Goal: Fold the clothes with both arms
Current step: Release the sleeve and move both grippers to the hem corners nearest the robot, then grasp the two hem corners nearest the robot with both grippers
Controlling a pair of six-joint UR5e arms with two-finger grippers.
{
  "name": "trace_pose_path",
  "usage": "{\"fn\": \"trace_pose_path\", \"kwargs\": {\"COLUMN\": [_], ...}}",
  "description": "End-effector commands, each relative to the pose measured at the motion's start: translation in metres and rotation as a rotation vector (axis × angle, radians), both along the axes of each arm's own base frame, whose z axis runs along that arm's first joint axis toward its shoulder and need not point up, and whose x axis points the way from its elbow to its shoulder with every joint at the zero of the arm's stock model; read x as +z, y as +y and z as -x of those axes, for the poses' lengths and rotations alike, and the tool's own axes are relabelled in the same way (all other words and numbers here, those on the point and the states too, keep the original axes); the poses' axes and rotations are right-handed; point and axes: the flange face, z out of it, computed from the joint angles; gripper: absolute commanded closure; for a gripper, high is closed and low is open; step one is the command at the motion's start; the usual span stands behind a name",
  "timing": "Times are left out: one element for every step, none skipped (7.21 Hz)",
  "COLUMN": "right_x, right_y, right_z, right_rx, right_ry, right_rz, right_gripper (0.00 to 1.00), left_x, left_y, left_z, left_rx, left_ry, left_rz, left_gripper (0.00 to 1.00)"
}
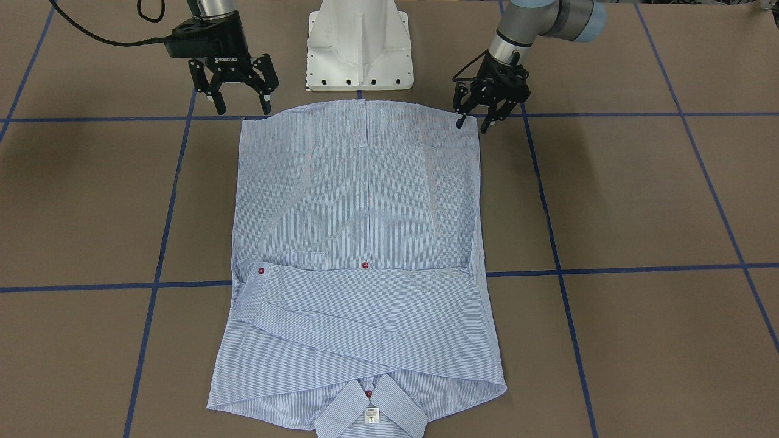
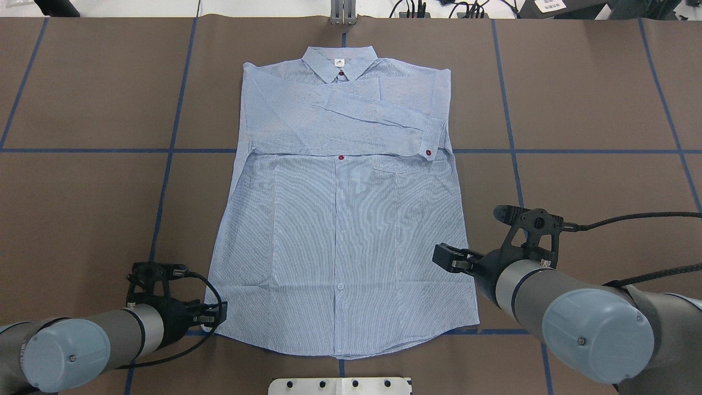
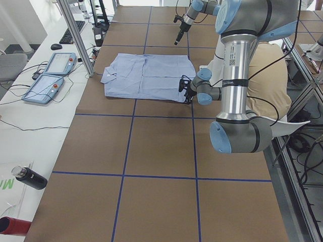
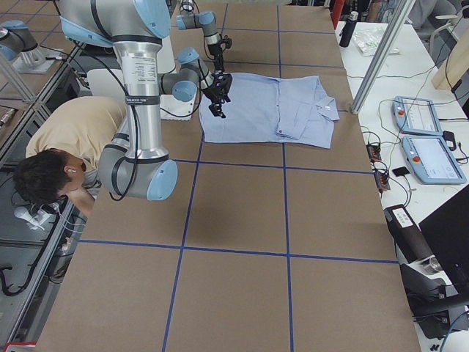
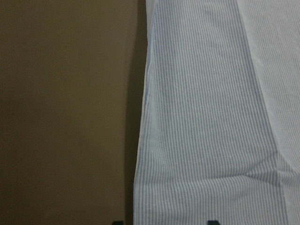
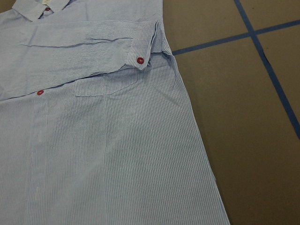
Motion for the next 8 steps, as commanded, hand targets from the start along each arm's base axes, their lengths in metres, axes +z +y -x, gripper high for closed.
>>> {"fn": "trace_pose_path", "kwargs": {"right_x": [-0.0002,-0.0002,-0.0002,-0.0002,-0.0002,-0.0002,-0.0001,-0.0003], "right_y": [0.0,0.0,0.0,0.0,0.0,0.0,0.0001,-0.0002], "right_z": [-0.0001,-0.0001,-0.0001,-0.0001,-0.0001,-0.0001,0.0,-0.0011], "right_rx": [0.001,0.001,0.002,0.002,0.002,0.002,0.0,0.0], "right_ry": [0.0,0.0,-0.001,-0.001,-0.001,-0.001,0.0,-0.018], "right_rz": [-0.001,-0.001,0.0,0.0,0.0,0.0,0.0,-0.003], "right_gripper": [0.0,0.0,0.0,0.0,0.0,0.0,0.0,0.0], "left_x": [-0.0004,0.0003,0.0018,0.0008,0.0008,0.0003,-0.0012,-0.0078], "left_y": [0.0069,0.0111,0.0126,0.0127,0.0134,0.0133,0.0134,0.0138], "left_z": [-0.0028,-0.005,-0.0056,-0.0051,-0.0054,-0.0051,-0.0045,-0.0019], "left_rx": [0.014,0.023,0.026,0.022,0.015,0.005,0.005,0.007], "left_ry": [-0.004,-0.006,-0.008,-0.011,-0.006,-0.002,0.001,0.013], "left_rz": [0.002,0.002,0.003,0.01,0.024,0.037,0.037,0.036], "left_gripper": [0.39,0.41,0.43,0.53,0.77,1.0,1.0,1.0]}}
